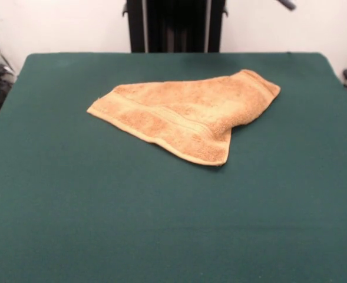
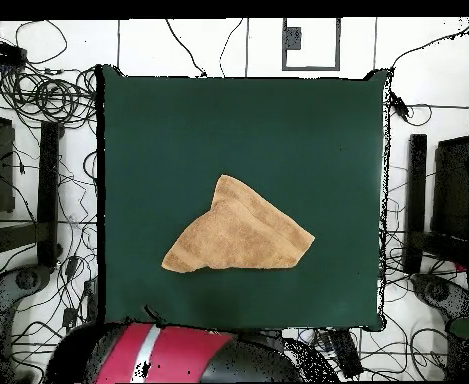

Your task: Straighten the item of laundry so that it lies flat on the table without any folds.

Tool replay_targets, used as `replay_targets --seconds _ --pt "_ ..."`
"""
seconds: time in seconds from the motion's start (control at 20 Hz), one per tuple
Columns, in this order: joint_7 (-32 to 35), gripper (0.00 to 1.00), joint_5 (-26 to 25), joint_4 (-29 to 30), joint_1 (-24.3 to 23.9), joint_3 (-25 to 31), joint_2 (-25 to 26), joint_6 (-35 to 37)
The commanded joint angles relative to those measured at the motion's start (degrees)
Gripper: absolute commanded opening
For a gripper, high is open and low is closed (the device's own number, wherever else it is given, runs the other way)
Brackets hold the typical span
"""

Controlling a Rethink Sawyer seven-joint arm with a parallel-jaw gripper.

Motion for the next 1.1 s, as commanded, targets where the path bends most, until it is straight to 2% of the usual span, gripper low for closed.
replay_targets --seconds 0.05,0.2,0.35,0.55,0.75,0.8,0.85,0.9,1.05,1.1 --pt "-22.8 1.00 15.5 5.8 4.8 -15.7 -6.1 -6.2" --pt "-20.5 1.00 16.7 6.4 5.8 -18.0 -7.2 -5.8" --pt "-18.7 1.00 15.0 6.1 6.2 -20.7 -9.2 -4.9" --pt "-17.0 1.00 16.9 7.1 7.3 -23.9 -10.8 -5.0" --pt "-18.2 1.00 23.0 5.8 6.1 -21.2 1.5 -14.9" --pt "-19.3 1.00 26.7 4.5 5.5 -19.7 7.8 -20.3" --pt "-19.0 1.00 27.7 3.4 5.5 -18.8 10.8 -21.4" --pt "-17.5 1.00 28.0 1.1 5.4 -17.2 15.3 -20.2" --pt "-13.4 1.00 26.9 -2.9 6.6 -16.1 21.6 -13.6" --pt "-13.6 1.00 29.2 -3.7 6.8 -15.9 24.9 -15.5"
